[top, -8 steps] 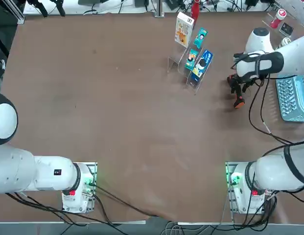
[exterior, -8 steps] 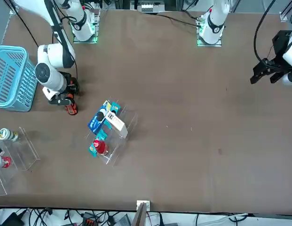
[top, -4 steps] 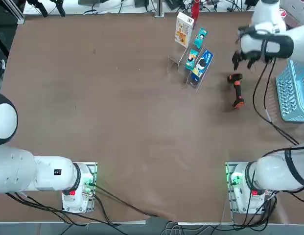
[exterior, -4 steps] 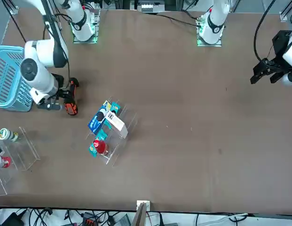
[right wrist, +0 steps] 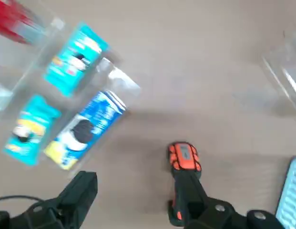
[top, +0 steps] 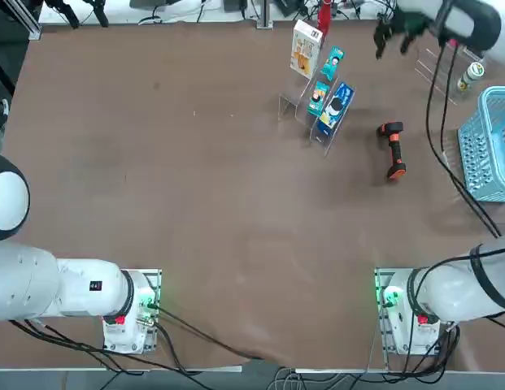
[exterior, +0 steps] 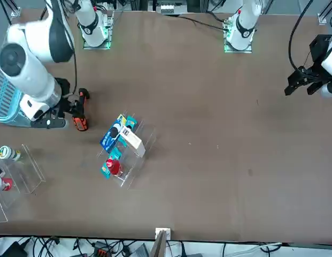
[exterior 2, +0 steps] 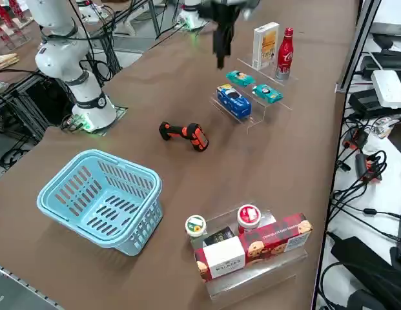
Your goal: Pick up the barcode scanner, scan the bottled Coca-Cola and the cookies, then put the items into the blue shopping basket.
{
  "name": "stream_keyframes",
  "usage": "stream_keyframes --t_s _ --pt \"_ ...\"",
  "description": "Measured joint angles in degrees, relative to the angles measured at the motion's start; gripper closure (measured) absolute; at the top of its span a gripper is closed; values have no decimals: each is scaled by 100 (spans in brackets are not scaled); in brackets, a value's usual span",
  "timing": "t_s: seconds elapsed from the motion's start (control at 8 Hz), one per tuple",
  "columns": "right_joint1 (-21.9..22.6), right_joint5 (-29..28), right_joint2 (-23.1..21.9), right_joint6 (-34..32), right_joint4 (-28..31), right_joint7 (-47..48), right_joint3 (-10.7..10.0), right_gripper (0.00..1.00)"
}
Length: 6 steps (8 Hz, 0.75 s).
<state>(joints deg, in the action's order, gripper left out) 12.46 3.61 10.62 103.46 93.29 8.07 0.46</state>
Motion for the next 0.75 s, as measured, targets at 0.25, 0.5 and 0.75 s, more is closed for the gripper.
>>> stream_keyframes --t_s 0.25,0.5,0.75 --pt "218 -410 681 -273 -1315 -273 3 0" --pt "419 -570 1342 -252 -2335 -527 3 0" --pt "664 -573 1899 -66 -3106 -548 4 0"
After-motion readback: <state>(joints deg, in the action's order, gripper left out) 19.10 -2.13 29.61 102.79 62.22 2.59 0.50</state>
